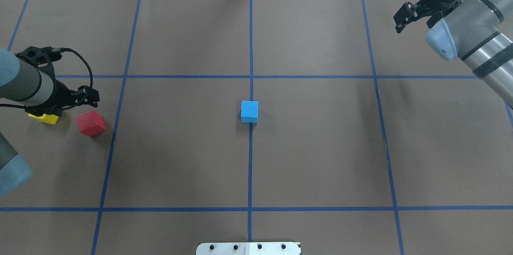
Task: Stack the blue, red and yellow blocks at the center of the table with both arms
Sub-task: 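Raise the right gripper away while the left gripper reaches for the red cube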
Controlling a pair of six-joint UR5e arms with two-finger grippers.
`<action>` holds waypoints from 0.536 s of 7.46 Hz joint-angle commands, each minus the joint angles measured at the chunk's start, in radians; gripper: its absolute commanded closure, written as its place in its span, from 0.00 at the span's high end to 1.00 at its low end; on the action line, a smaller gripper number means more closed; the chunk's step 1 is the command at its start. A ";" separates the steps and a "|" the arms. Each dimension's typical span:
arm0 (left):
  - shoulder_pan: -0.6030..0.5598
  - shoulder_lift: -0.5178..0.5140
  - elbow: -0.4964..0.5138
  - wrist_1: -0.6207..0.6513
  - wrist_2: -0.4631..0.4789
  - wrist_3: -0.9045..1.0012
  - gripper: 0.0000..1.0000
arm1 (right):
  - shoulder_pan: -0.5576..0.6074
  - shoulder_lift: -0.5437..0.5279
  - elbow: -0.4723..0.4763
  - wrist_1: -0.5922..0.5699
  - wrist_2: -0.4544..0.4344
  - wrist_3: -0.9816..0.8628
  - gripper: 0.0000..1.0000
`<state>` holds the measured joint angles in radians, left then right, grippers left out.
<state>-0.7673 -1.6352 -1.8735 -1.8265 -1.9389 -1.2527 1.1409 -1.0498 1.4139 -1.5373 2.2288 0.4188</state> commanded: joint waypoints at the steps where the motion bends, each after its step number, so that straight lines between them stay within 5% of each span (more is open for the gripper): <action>1: 0.028 -0.011 0.043 -0.005 0.000 0.001 1.00 | 0.000 -0.009 0.002 0.000 0.000 0.000 1.00; 4: 0.046 -0.014 0.063 -0.022 0.000 0.001 1.00 | 0.000 -0.016 0.005 0.002 0.002 0.000 1.00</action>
<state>-0.7297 -1.6478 -1.8227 -1.8362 -1.9390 -1.2523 1.1413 -1.0615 1.4175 -1.5364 2.2298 0.4188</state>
